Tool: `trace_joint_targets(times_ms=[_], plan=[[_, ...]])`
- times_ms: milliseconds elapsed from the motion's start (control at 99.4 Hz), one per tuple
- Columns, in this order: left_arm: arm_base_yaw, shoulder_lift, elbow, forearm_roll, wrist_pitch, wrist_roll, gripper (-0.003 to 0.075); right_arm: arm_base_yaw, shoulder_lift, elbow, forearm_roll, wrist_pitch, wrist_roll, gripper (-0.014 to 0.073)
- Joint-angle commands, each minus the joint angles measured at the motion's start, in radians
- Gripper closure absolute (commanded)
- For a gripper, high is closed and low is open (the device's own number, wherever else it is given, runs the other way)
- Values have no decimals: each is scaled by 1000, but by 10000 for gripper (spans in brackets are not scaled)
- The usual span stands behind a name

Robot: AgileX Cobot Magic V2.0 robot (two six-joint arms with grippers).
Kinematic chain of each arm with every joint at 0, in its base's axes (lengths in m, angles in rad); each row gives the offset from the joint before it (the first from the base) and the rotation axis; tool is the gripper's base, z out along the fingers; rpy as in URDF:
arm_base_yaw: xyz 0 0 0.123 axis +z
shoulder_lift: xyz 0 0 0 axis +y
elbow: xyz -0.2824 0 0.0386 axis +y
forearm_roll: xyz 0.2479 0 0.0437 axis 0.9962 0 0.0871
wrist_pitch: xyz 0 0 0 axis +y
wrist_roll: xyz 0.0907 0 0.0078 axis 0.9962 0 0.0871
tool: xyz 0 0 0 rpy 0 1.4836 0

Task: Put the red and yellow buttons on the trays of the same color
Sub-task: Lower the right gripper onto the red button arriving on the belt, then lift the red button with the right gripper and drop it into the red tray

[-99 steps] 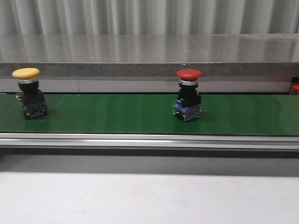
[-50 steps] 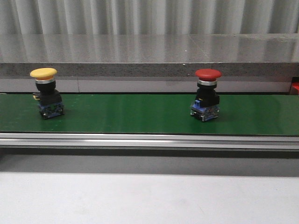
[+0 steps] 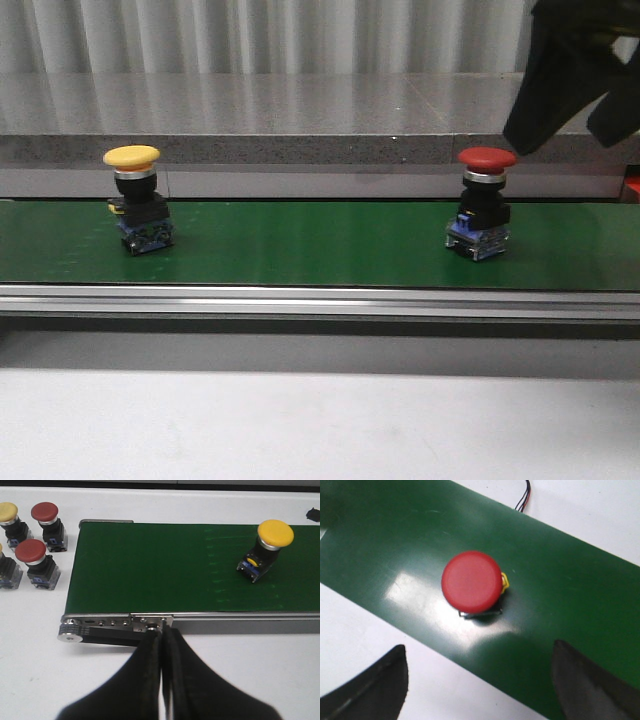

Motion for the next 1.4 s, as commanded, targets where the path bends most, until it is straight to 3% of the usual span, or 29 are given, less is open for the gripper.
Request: trace_joint_targets(times_ms=[0,221,272,423,493,715,1097,1389], plan=[[-10,1,-28,-16,-70,2,739,1,27,-58,4,-67,-15,8],[-10,1,-28,-16,-70,2,739,1,141,-103,-24,-97,-15,36],[-10,1,-28,-16,-70,2,739,1,155,-105,-24,-93,-15,99],[-10,1,-28,-16,-70,2,739,1,163,-109,-24,-94,-15,407],[-10,1,-28,-16,-70,2,739,-1,163,-125,-25,-80,-15,475],[-10,1,-28,-16,-70,2,739,-61,163,-259,-64,32,-15,479],[-10,1,-28,-16,-70,2,739,-483,284,-479,-70,-2,-15,479],[-10,1,-28,-16,-70,2,739,-631,523,-638,-70,-53,2,479]])
